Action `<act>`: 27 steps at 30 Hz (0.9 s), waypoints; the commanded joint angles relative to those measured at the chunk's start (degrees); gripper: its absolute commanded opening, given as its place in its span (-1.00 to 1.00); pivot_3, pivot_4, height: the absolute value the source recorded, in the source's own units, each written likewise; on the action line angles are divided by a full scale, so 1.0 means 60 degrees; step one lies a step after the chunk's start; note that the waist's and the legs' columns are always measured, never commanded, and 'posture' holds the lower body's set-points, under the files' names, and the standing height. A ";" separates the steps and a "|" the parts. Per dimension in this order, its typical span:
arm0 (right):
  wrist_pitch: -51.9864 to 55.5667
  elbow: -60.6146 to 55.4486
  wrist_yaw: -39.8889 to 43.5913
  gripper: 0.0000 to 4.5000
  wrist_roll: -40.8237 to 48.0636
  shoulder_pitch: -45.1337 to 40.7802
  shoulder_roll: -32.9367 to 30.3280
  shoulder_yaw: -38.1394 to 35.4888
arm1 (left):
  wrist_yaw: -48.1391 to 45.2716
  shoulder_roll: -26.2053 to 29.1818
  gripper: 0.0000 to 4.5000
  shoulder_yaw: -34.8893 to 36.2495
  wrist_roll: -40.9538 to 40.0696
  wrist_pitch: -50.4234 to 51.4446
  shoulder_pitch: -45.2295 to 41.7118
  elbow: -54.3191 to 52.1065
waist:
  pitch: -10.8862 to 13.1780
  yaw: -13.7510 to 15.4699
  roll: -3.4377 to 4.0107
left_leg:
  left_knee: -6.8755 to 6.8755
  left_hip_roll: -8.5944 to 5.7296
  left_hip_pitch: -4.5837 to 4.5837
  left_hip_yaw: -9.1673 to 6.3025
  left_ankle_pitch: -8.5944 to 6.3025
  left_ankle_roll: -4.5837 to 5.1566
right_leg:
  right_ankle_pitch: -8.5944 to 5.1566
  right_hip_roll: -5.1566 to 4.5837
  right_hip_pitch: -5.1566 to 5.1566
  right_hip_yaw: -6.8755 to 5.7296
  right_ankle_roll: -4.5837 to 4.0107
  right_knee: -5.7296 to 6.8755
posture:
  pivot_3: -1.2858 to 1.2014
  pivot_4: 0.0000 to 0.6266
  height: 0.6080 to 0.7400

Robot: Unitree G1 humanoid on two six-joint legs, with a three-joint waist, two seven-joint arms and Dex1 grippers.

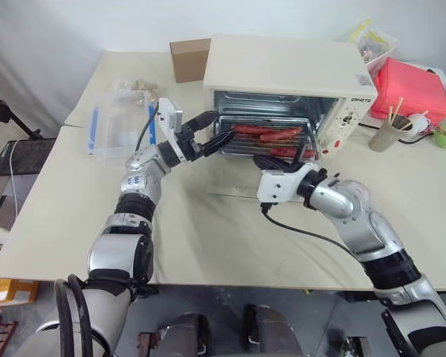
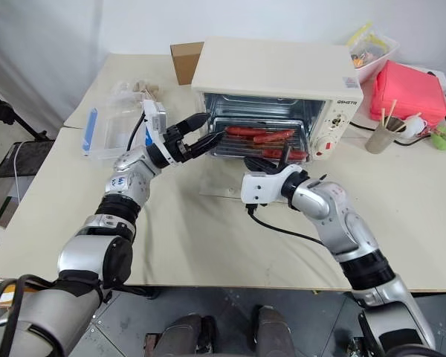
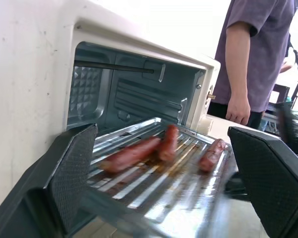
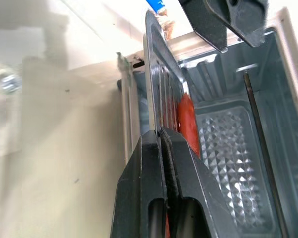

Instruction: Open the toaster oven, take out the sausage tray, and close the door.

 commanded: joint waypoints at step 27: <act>0.0633 -0.0176 -0.0269 -0.02 -0.0628 0.0632 0.0263 -0.0040 | 0.0161 0.0997 1.00 0.0260 -0.1369 0.4834 0.2844 -0.5558 | 0.0000 0.0170 -0.0006 | 0.0012 -0.0001 0.0008 -0.0016 0.0003 -0.0007 | 0.0000 -0.0002 0.0019 0.0062 0.0000 0.0001 | 0.03 -0.52 1.00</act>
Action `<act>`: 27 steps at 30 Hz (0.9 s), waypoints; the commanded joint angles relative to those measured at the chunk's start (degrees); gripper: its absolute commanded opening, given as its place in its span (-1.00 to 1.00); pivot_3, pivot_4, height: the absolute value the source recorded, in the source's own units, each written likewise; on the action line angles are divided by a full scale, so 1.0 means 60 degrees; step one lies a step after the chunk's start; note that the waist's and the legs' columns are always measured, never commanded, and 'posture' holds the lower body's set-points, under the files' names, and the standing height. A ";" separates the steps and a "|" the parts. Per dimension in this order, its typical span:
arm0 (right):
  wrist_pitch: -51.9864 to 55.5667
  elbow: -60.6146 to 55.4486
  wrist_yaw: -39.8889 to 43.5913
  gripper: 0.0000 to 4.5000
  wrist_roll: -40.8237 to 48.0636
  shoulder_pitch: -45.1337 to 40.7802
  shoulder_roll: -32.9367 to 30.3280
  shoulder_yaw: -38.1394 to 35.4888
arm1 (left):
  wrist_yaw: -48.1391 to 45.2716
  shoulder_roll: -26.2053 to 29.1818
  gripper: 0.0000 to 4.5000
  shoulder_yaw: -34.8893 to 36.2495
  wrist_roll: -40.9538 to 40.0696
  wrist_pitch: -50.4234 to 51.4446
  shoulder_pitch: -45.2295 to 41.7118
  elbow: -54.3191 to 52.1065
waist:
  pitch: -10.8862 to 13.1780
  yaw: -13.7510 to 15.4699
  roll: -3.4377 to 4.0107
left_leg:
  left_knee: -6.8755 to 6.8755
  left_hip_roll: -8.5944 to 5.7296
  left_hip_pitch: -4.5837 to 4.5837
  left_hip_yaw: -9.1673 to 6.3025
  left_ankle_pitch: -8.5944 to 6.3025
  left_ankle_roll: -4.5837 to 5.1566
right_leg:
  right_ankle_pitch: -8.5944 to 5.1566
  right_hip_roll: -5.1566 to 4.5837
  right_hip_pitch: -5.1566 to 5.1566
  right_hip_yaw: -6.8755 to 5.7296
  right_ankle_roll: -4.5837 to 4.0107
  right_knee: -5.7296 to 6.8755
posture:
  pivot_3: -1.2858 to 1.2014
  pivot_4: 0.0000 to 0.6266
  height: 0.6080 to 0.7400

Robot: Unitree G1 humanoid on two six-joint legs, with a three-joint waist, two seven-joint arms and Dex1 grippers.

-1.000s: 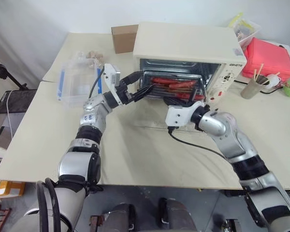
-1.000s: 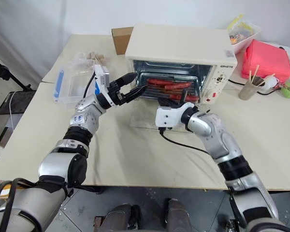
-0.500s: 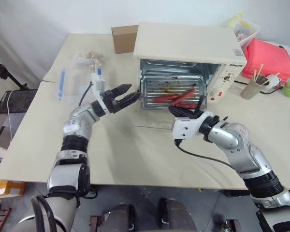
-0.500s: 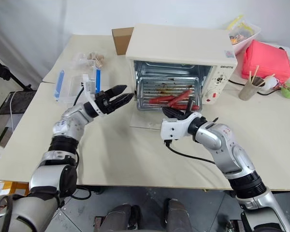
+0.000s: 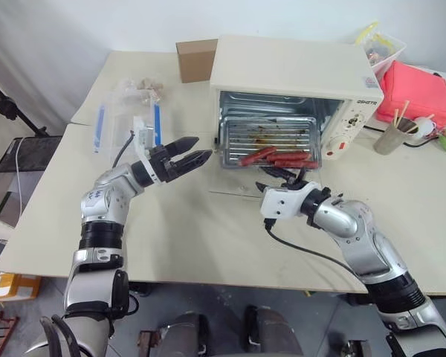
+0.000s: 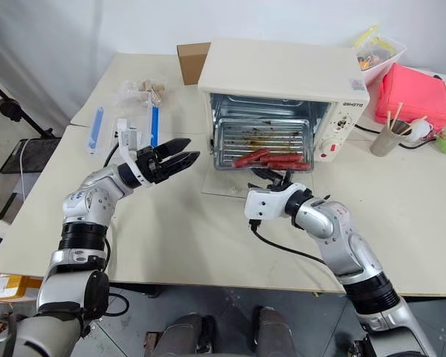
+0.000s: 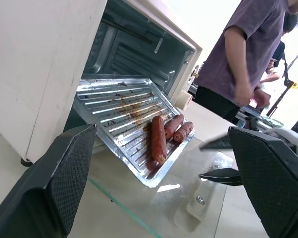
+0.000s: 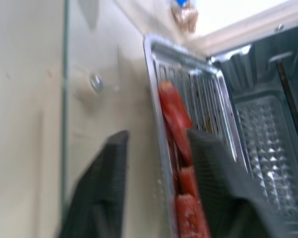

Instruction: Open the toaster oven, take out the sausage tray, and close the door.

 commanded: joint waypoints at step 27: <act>-0.0451 0.1430 -0.1799 -0.98 -0.1310 -0.1587 0.0429 0.0424 | 0.0362 -0.0476 1.00 -0.0099 -0.0546 0.0059 0.0576 -0.1470 | -0.0001 0.0021 -0.0002 | 0.0002 0.0000 0.0002 0.0002 0.0004 -0.0007 | 0.0000 0.0000 -0.0002 0.0004 0.0000 0.0010 | 0.03 -0.52 1.00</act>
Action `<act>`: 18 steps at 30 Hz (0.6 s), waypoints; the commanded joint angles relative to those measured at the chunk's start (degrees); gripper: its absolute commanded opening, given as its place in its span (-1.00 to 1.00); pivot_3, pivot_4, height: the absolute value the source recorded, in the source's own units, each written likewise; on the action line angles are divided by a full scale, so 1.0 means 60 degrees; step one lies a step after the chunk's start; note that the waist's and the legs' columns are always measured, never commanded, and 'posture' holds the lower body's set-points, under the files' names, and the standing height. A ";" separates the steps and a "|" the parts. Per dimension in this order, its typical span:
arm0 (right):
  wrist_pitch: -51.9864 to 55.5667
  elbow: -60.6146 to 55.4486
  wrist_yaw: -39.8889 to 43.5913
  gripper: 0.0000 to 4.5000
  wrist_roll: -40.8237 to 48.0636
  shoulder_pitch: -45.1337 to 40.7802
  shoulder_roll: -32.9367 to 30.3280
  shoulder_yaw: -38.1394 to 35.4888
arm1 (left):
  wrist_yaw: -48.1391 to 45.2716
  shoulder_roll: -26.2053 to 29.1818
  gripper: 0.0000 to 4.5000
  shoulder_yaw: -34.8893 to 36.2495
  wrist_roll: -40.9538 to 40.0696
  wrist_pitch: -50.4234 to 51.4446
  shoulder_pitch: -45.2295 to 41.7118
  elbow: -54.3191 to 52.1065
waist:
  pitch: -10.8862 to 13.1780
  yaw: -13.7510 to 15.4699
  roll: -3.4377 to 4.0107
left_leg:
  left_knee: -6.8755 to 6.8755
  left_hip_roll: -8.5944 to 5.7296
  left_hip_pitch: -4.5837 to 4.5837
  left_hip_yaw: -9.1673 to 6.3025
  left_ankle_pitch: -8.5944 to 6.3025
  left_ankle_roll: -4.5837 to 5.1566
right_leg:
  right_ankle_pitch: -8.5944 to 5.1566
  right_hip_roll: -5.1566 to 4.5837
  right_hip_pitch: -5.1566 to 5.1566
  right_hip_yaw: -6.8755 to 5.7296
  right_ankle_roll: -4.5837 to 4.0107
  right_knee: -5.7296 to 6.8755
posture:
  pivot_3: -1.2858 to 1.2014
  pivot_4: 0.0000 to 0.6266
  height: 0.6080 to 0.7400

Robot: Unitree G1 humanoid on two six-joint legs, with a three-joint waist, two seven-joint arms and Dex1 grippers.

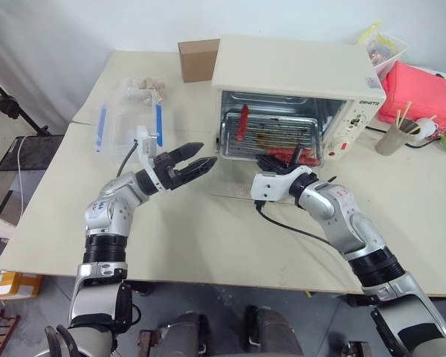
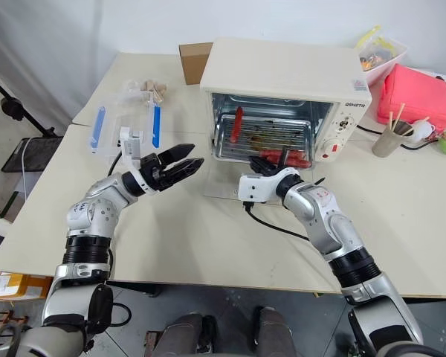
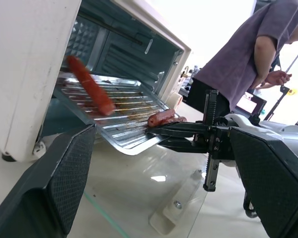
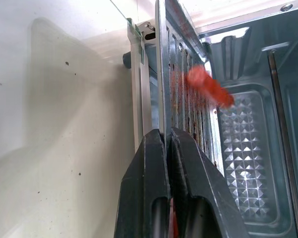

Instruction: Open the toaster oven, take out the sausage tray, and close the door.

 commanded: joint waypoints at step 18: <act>0.0638 -0.3649 0.1350 -0.98 0.0242 0.1486 -0.0575 -0.0589 | -0.0138 0.0250 1.00 -0.0045 -0.0172 0.0192 0.0141 0.0034 | 0.0000 -0.0006 0.0000 | -0.0006 0.0002 0.0004 0.0004 0.0000 -0.0002 | 0.0000 0.0004 -0.0002 0.0007 0.0000 0.0000 | 0.03 -0.52 1.00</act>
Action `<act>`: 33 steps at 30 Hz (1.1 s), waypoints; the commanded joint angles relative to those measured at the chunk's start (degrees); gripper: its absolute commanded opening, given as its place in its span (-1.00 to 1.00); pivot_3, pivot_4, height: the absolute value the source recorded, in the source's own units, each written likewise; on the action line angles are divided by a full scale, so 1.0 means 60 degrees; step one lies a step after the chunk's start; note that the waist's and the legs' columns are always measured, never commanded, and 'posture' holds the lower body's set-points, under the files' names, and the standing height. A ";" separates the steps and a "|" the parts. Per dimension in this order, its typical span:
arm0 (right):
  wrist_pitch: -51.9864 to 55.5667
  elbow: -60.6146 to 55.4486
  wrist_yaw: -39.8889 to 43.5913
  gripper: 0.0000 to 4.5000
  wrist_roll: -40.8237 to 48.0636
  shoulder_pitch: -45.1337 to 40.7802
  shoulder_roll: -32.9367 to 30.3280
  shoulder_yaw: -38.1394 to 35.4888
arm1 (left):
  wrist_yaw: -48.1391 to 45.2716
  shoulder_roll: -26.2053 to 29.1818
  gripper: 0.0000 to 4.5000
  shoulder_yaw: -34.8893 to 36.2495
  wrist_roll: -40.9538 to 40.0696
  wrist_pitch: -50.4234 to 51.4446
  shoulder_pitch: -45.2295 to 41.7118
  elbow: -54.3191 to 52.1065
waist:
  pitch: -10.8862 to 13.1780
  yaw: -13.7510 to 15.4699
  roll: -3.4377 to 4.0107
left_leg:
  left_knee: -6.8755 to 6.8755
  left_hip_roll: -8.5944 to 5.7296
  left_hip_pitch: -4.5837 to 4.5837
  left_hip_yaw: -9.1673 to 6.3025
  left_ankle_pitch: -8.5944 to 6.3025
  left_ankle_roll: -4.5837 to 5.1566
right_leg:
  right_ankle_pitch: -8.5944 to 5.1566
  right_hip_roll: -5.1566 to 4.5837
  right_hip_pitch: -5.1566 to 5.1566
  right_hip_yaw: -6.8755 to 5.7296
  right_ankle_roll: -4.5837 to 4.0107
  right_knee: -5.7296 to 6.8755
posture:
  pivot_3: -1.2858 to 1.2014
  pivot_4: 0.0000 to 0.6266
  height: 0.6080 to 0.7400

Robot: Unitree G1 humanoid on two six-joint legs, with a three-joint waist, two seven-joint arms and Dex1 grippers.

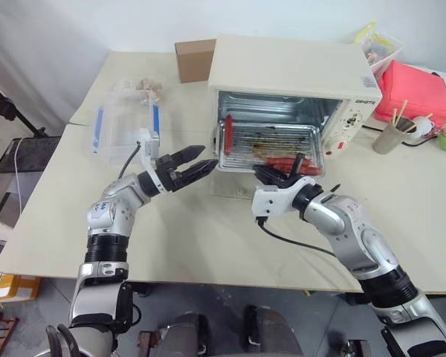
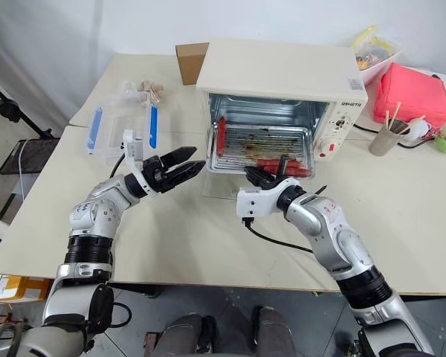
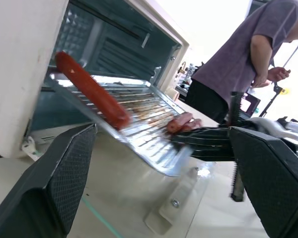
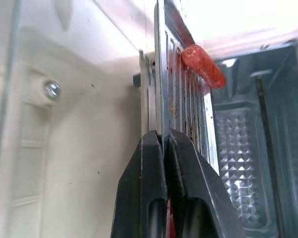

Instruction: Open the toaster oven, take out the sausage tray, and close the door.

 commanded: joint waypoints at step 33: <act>-0.1815 -0.1478 0.1692 -1.00 0.1948 0.0476 -0.0703 -0.0202 | 0.5498 -0.0224 -0.18 0.3498 -0.4477 1.0317 -0.0592 -0.1132 | -0.0005 0.0031 -0.0009 | 0.0011 -0.0004 0.0017 -0.0017 0.0000 -0.0010 | 0.0000 -0.0010 0.0016 0.0018 0.0000 0.0018 | 0.03 -0.52 1.00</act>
